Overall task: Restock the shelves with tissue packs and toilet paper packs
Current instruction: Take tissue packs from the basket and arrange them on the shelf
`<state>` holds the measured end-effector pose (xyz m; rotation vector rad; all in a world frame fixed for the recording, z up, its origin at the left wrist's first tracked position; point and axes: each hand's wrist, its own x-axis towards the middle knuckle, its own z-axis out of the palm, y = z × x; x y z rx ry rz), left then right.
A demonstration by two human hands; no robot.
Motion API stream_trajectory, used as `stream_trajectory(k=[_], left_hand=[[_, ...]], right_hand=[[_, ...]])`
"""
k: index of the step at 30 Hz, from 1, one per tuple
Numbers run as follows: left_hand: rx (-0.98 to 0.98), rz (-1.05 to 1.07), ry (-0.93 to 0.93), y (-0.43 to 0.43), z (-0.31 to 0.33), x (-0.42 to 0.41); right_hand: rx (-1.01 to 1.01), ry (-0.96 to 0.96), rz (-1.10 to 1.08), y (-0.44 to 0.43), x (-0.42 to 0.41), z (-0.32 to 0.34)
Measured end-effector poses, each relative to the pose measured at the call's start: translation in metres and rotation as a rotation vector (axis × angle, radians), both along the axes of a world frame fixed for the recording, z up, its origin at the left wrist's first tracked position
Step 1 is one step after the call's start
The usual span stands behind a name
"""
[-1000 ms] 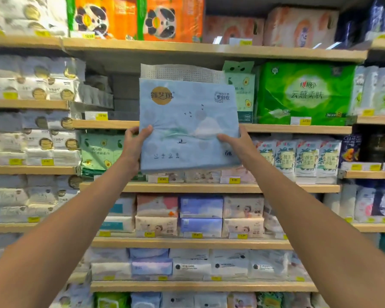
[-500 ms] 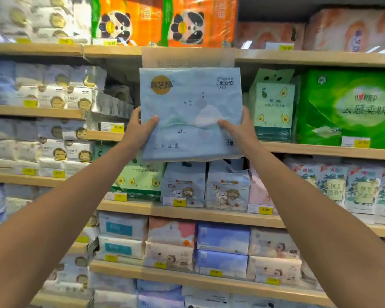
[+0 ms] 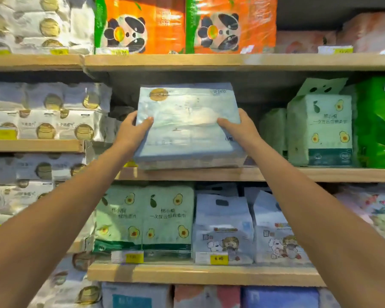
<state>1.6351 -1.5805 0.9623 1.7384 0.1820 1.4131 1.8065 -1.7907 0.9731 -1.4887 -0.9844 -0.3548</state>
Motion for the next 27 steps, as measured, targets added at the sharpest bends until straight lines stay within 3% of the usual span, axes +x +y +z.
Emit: stream_trajectory(k=[9,18,27], left_hand=[[0.069,0.015,0.015,0.061,0.041,0.023],[0.035,-0.041,0.103,0.097,0.04,0.048],[0.145,0.0,0.262,0.13,0.046,0.079]], right_hand=[[-0.029,-0.021,-0.113,0.049,0.016,0.041],[0.068,0.036,-0.086,0.085,0.04,0.025],[-0.099,0.034,-0.077,0.108,0.067,0.038]])
